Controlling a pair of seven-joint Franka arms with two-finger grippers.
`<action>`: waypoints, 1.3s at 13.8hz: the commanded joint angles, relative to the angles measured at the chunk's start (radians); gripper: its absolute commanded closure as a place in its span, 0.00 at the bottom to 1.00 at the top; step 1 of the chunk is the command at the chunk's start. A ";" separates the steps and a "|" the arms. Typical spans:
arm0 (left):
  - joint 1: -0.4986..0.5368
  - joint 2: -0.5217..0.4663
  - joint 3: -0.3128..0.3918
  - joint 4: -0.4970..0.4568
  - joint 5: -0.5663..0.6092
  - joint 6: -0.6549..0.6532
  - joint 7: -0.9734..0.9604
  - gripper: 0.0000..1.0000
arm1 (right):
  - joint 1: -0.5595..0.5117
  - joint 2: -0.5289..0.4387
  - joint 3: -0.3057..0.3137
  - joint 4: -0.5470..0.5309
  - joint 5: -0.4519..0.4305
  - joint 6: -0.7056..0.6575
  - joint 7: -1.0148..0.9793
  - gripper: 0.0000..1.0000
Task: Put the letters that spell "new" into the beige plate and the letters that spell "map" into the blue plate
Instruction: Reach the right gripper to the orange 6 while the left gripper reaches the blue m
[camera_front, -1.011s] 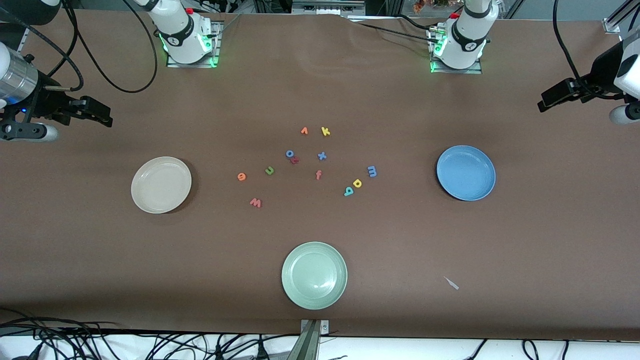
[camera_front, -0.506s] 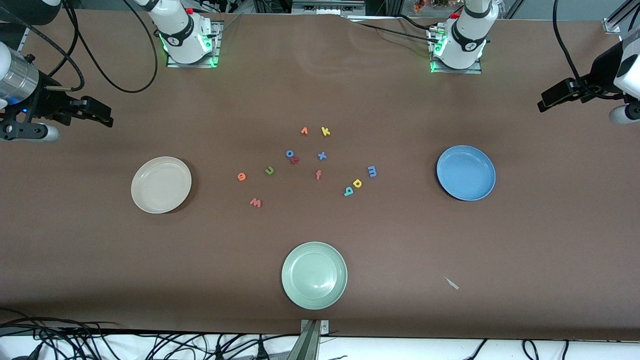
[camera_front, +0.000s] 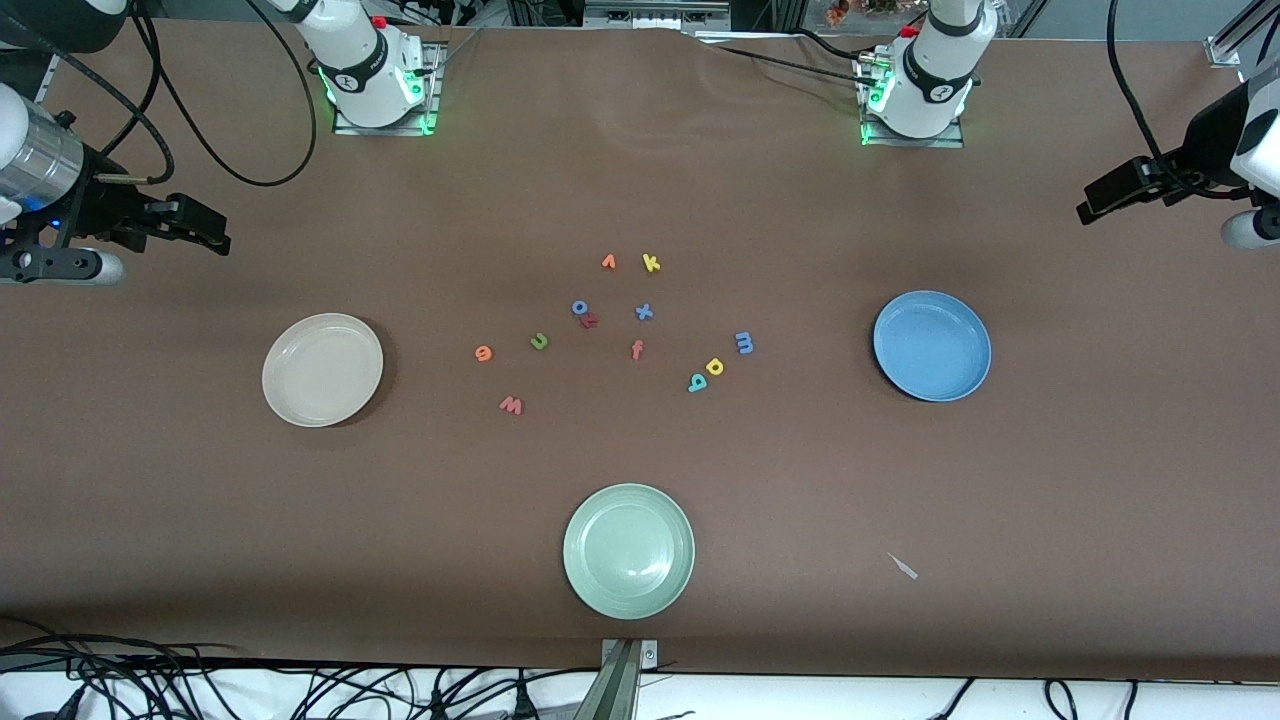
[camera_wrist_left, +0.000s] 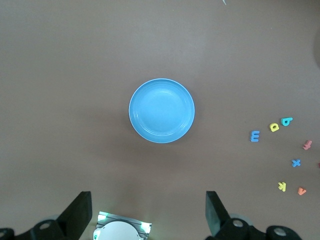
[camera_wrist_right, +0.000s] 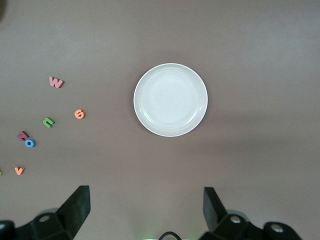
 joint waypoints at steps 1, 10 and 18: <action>-0.006 -0.010 -0.002 -0.005 0.000 -0.002 0.002 0.00 | 0.018 0.022 0.001 0.021 0.012 0.007 0.006 0.00; -0.005 -0.004 0.000 -0.005 0.039 0.006 0.134 0.00 | 0.124 0.089 0.001 0.024 0.012 0.007 0.006 0.00; -0.006 -0.004 -0.005 -0.002 0.028 -0.002 0.131 0.00 | 0.234 0.235 0.001 -0.019 0.013 0.150 0.021 0.00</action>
